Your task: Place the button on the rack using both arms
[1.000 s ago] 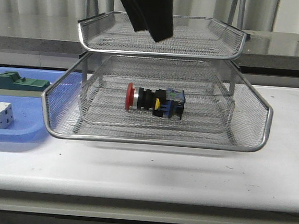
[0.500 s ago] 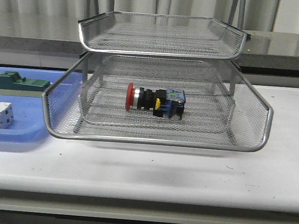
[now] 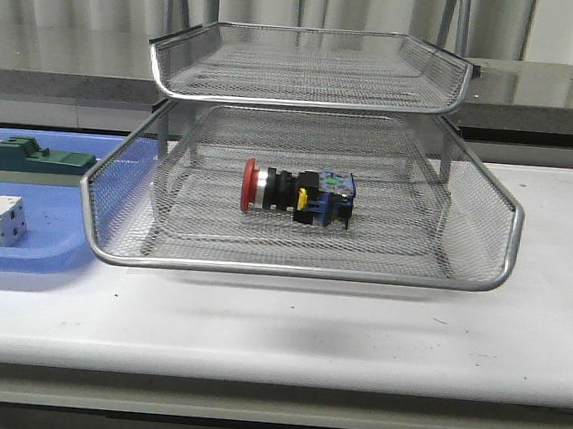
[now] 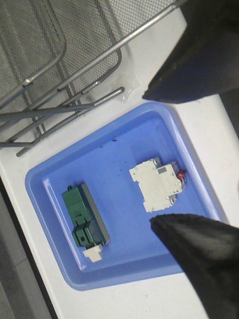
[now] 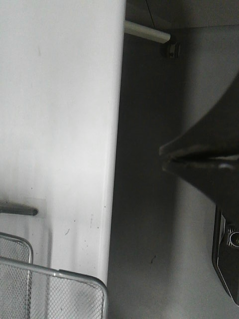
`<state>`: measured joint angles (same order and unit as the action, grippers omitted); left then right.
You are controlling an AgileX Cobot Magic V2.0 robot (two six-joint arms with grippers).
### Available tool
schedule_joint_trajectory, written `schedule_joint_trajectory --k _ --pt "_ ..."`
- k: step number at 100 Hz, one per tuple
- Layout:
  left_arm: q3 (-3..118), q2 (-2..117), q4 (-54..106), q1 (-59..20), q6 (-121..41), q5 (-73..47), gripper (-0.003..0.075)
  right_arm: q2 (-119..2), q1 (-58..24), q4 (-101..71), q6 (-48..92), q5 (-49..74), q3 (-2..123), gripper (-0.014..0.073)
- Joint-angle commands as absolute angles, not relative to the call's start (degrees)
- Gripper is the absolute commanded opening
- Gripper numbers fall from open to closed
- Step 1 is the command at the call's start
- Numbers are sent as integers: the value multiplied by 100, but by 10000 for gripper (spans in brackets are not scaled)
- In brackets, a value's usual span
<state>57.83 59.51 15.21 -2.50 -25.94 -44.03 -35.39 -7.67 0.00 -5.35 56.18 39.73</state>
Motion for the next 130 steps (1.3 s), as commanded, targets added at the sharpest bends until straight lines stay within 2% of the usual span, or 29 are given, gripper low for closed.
schedule_joint_trajectory --k 1,31,76,118,125,130 --pt "5356 5340 1779 -158 -2538 -3409 461 -3538 -767 82 -505 5359 4170 -68" --pt "3536 3534 2146 -158 -2538 -1686 461 -3538 -767 82 -505 5359 4170 -68" --pt "1904 1291 2766 -158 -2538 -714 461 -3538 -767 82 -505 5359 4170 -68" --pt "1555 1082 2766 -158 -2538 -331 456 -3538 -767 82 -505 5359 4170 -68" --pt "1555 1082 2766 -158 -2538 -331 428 -3538 -767 82 -505 5359 4170 -68" --pt "1555 1082 2766 -158 -2538 -331 379 -3538 -767 82 -505 5359 4170 -68"
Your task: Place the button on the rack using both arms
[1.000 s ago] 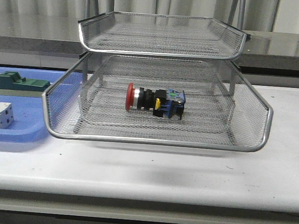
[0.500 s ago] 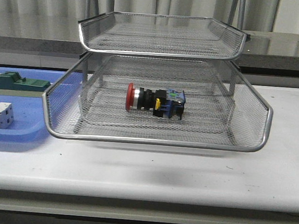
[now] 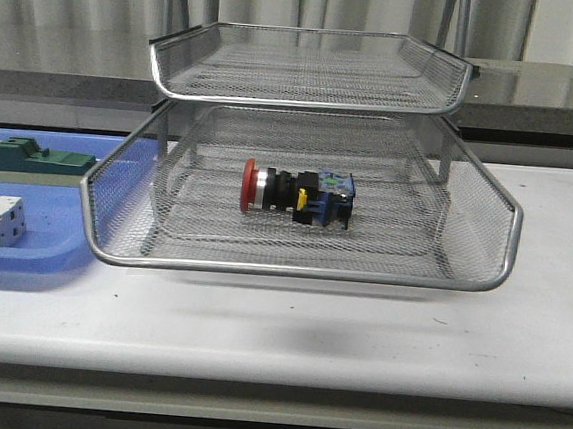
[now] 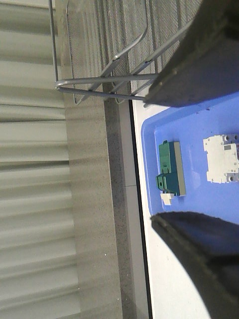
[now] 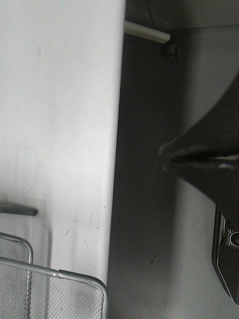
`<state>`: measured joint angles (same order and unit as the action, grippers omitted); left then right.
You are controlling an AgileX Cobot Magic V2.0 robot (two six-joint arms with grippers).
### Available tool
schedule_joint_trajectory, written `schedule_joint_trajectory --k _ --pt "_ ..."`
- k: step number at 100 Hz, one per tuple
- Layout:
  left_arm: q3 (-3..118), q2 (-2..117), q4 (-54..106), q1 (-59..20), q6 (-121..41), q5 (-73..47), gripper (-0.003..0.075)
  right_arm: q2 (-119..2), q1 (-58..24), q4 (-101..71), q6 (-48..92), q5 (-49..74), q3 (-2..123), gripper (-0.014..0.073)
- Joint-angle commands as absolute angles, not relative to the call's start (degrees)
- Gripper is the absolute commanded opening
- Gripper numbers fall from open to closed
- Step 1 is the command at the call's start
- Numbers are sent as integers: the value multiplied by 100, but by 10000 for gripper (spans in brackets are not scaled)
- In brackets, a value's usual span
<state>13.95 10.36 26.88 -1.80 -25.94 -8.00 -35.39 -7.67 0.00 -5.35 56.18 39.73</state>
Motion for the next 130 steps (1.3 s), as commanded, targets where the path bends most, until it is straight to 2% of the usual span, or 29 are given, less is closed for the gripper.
schedule_joint_trajectory --k 1,31,89,108,130 --pt "1555 1082 2766 -158 -2538 -331 371 -3538 -767 82 -505 5359 4170 -68" --pt "1555 1082 2766 -158 -2538 -331 -22 -3538 -767 82 -505 5359 4170 -68" --pt "1555 1082 2766 -158 -2538 -331 -20 -3538 -767 0 -505 5132 4170 -68" --pt "1555 1082 2766 -158 -2538 -331 -20 -3711 -767 -677 -505 4990 4170 -66" --pt "1555 1082 2766 -158 -2538 -331 -20 -4516 -774 -1730 -338 5064 4170 -66"
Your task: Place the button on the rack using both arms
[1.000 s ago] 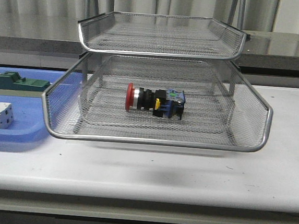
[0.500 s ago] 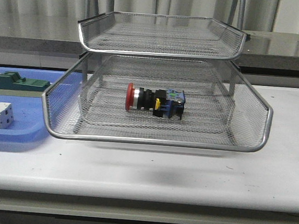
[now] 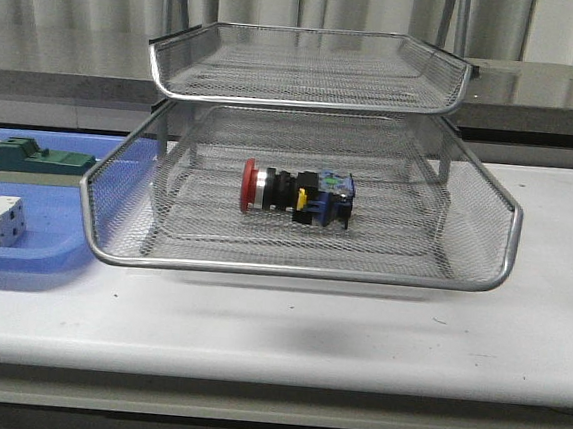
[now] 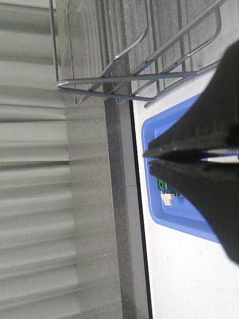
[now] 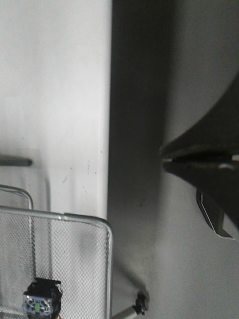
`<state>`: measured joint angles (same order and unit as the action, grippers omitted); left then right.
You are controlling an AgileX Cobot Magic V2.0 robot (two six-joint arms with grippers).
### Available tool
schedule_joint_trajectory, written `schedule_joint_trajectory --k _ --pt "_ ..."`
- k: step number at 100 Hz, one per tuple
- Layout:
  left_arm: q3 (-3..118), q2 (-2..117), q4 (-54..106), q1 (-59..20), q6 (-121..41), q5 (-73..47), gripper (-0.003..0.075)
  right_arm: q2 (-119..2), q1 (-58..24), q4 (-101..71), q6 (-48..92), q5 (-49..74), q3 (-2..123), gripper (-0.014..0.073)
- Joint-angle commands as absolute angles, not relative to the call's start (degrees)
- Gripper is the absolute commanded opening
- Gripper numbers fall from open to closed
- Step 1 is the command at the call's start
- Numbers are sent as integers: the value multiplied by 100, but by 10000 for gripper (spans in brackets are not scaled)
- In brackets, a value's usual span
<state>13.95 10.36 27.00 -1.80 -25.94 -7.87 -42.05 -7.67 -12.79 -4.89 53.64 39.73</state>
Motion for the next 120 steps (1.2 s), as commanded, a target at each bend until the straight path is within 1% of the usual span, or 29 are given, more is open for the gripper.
schedule_joint_trajectory --k 1,17,25,42,63,81,102,120 --pt "1555 1082 2766 -158 -2538 -331 -20 -4569 -774 -1754 -314 5057 4170 -66" --pt "1555 1082 2766 -158 -2538 -331 -20 -5222 -828 -2235 198 4956 4170 -66" --pt "1555 1082 2766 -158 -2538 -331 -20 -5541 -1002 -2363 352 4867 4170 -66" --pt "1555 1082 2766 -158 -2538 -331 -20 -6168 -1656 -2374 363 4445 4170 -66" --pt "1555 1082 2766 -158 -2538 -331 -20 -6926 -2648 -2397 363 3602 4170 -66" --pt "1555 1082 2766 -158 -2538 -331 -20 -7533 -3341 -2417 357 3046 4170 -66" --pt "1555 1082 2766 -158 -2538 -331 -20 -8054 -3895 -2418 357 2231 4170 -64" --pt "1555 1082 2766 -158 -2538 -331 -20 -8304 -4134 -2418 357 1623 4175 -57"
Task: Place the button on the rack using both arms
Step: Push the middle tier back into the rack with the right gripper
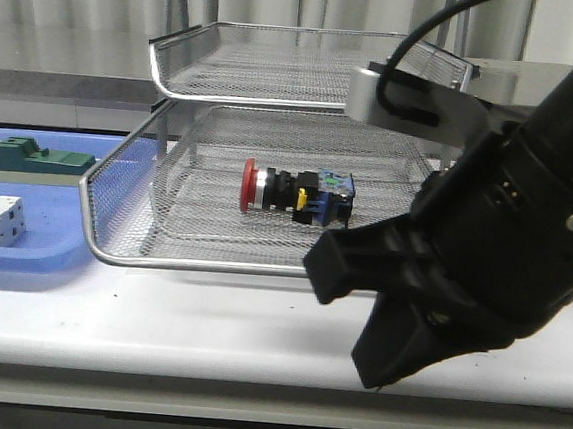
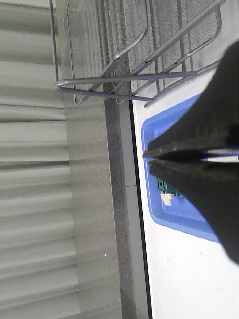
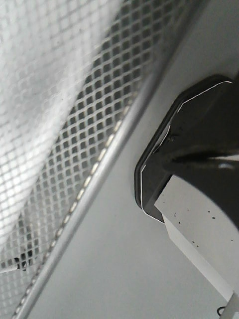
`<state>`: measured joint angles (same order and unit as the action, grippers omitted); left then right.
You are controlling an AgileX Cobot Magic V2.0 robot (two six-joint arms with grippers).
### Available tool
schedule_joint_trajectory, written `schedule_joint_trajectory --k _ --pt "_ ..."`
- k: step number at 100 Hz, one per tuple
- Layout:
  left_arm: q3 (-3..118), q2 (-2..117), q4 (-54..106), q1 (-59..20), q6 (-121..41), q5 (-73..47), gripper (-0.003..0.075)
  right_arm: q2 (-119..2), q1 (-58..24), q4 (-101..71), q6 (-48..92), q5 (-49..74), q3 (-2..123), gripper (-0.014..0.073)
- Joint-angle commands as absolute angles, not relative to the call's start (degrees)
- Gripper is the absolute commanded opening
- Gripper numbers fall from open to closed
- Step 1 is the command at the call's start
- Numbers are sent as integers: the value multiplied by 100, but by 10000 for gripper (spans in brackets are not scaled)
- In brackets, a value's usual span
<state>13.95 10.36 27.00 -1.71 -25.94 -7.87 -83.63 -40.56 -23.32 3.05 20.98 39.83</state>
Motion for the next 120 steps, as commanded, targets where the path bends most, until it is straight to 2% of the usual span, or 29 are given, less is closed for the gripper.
schedule_joint_trajectory --k 1,56,120 --pt "1555 1082 2766 -158 -2538 -331 -20 -8312 -4141 -2418 357 1611 4174 -57" --pt "1555 1082 2766 -158 -2538 -331 -20 -8520 -4100 -2161 363 161 4200 -57" --pt "1555 1082 2766 -158 -2538 -331 -20 -9587 -3203 -1586 363 442 5712 -57"
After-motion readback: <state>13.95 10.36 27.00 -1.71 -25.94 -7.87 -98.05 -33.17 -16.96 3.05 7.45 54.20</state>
